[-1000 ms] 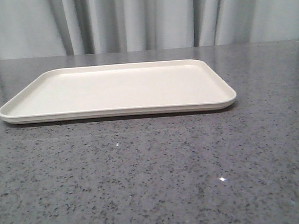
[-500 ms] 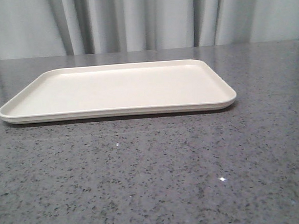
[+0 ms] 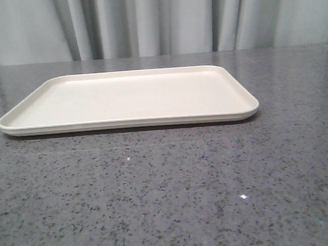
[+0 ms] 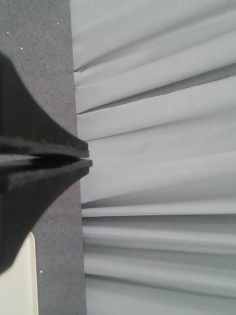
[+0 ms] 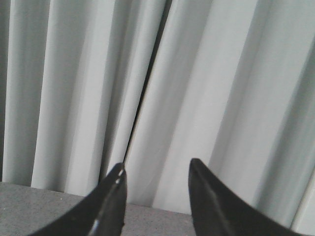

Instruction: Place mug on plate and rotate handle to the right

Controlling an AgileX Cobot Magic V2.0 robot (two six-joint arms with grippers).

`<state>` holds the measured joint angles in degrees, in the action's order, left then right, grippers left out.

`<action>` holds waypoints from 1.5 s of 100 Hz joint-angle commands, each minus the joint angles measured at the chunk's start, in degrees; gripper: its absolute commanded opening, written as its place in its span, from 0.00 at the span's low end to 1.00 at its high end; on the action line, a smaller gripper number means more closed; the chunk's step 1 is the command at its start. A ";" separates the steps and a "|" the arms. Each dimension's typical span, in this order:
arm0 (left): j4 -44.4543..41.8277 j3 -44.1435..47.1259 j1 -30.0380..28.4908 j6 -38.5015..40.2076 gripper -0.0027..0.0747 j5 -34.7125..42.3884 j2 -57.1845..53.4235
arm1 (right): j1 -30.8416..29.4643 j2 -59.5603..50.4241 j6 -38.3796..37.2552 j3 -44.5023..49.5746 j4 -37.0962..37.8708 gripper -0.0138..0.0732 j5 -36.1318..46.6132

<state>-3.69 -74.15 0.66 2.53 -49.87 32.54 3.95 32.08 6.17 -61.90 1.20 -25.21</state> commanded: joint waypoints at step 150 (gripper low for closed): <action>-4.15 -19.30 -0.14 0.51 0.52 -22.50 21.26 | -0.06 13.40 -0.07 -18.70 7.52 0.67 -3.17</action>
<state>-6.00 -91.72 0.66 2.53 -72.34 51.59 3.95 43.61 6.20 -77.40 8.31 -30.64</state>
